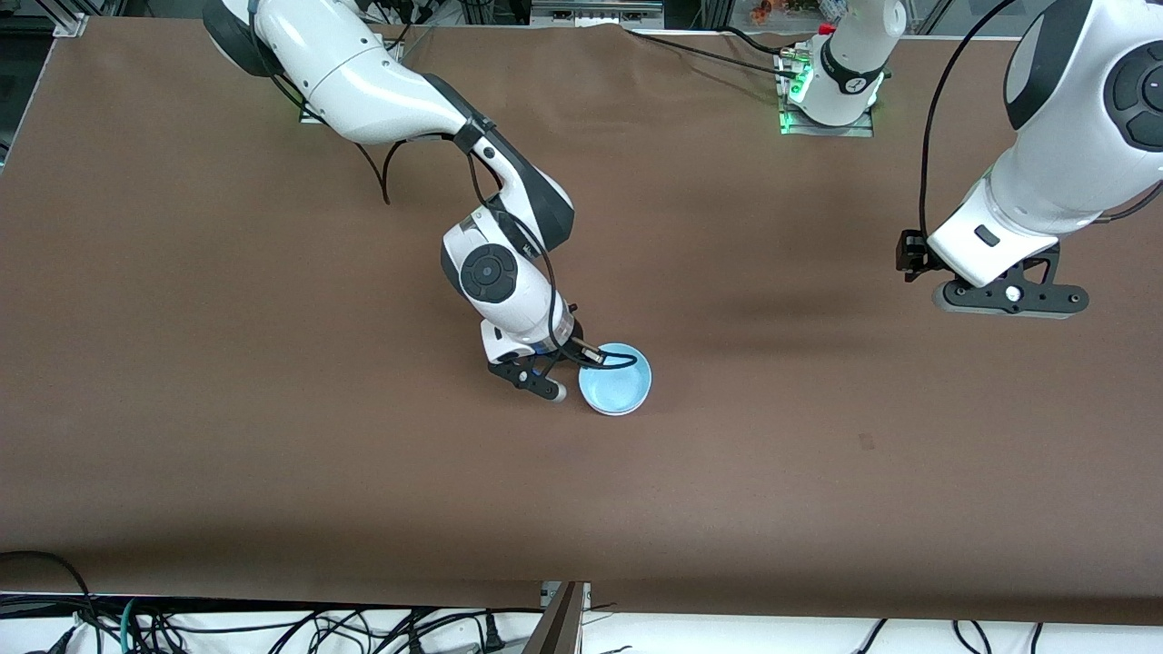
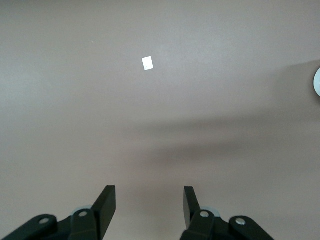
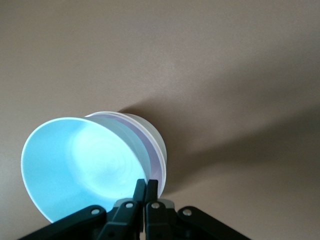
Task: Stack pink and blue bowls on white bowl
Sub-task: 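Open the right gripper to release the blue bowl on the stack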
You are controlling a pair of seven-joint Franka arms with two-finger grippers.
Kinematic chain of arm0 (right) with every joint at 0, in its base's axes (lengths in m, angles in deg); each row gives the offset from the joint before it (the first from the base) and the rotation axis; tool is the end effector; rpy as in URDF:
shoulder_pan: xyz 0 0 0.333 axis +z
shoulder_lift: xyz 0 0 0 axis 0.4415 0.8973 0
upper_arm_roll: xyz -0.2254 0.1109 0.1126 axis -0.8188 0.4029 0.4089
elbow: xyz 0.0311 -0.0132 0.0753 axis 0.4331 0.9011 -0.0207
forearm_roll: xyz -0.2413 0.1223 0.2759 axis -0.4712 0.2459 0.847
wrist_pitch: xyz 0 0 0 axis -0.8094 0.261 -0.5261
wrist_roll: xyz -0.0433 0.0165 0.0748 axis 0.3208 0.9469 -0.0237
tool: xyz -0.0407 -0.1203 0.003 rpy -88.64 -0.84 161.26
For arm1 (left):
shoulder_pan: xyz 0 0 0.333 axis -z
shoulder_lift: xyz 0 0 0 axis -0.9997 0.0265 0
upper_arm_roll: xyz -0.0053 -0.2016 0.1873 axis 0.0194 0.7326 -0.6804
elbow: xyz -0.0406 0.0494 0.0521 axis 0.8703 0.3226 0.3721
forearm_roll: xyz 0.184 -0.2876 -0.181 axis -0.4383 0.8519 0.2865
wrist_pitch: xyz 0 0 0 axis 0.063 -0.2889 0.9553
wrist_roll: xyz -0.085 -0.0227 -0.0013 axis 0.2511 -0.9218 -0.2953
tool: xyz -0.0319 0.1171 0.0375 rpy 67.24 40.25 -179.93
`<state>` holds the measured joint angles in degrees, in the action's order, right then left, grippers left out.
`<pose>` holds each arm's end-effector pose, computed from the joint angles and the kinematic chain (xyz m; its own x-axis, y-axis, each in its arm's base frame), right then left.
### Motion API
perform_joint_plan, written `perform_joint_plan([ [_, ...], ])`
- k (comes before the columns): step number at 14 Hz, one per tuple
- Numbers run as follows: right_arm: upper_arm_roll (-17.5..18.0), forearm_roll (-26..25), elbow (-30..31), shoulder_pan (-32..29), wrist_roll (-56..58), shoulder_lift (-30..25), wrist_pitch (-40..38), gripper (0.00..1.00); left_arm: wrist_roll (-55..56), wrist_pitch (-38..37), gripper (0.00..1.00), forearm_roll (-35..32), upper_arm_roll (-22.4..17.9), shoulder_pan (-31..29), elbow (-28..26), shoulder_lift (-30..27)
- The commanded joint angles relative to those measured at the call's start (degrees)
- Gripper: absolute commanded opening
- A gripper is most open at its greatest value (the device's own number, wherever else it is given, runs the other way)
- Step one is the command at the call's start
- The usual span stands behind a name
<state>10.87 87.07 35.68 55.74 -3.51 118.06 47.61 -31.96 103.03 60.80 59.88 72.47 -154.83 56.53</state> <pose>0.5832 0.4679 0.2138 0.8948 -0.4393 -0.0798 -0.4424 -0.8481 -0.2914 0.5731 -0.0959 0.4871 0.9933 -0.0714 -0.0914 -0.0823 -0.9891 -0.1221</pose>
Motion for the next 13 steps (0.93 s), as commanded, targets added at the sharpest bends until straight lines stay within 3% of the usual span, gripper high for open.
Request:
perform_joint_plan([
  [1,0.05,-0.43,-2.39,0.52,0.36,1.59,0.31,0.02,-1.82,4.68,0.63,3.67,0.08,-2.97,-7.75,-5.88],
  [3,0.05,-0.43,-2.39,0.52,0.36,1.59,0.31,0.08,-1.82,4.78,0.63,4.20,-0.01,-2.97,-8.11,-6.33],
  [4,0.05,-0.43,-2.39,0.52,0.45,1.59,0.39,0.21,-1.82,4.78,0.63,4.20,-0.01,-3.06,-8.11,-6.33],
  [5,0.13,-0.43,-2.47,0.44,0.54,1.50,0.39,0.44,-1.82,4.78,0.63,4.20,-0.01,-3.14,-8.11,-6.33],
  [6,0.05,-0.43,-2.65,0.44,0.54,1.50,0.39,0.60,-1.82,4.78,0.63,4.20,-0.01,-3.14,-7.94,-6.33],
  [7,0.05,-0.43,-3.34,0.44,0.54,1.50,0.31,0.86,-1.82,4.86,0.63,4.20,-0.01,-3.23,-7.94,-6.24],
  [8,0.05,-0.43,-3.53,0.44,0.45,1.32,0.04,1.00,-1.82,4.86,0.63,4.20,-0.01,-3.23,-7.85,-6.24],
  [13,-0.22,-0.87,-3.53,-1.75,3.94,-2.10,-3.64,1.00,-1.91,4.86,0.64,4.20,-0.01,-3.23,-7.32,-6.24],
])
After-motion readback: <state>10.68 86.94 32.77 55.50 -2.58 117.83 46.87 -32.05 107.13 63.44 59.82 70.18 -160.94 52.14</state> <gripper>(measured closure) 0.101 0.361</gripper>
